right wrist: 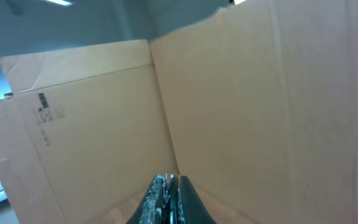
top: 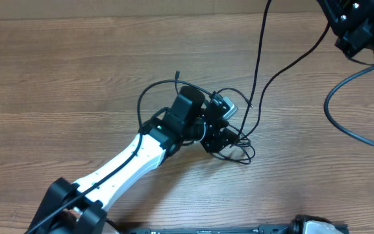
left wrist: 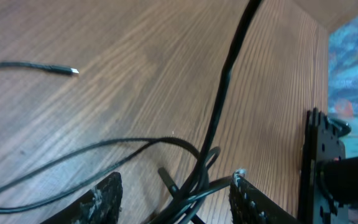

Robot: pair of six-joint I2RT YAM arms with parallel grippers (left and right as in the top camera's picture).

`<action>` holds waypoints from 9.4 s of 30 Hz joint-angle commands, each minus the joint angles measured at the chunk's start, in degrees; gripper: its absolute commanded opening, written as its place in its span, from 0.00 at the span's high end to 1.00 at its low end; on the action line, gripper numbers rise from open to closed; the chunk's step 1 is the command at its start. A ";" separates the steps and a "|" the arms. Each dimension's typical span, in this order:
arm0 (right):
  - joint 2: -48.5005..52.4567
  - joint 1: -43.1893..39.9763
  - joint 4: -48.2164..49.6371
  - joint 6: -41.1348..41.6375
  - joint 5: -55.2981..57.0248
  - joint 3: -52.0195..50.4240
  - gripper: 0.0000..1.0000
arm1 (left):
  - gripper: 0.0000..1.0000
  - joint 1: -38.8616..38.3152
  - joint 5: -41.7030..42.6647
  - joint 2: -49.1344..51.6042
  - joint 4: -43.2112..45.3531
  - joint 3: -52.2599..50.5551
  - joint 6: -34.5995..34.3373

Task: Untangle cables

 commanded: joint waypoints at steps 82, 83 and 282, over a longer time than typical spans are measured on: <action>18.36 16.81 -7.80 -1.62 13.53 3.48 0.96 | 0.50 -0.13 -25.55 4.28 3.43 -0.55 -23.93; 18.36 16.81 -9.29 -2.19 13.49 3.48 0.96 | 0.48 -0.13 -26.03 4.28 5.66 -0.55 -25.33; 32.79 32.33 -38.16 -52.30 5.11 2.67 0.03 | 0.94 22.95 -16.31 -3.82 -38.14 46.21 -5.29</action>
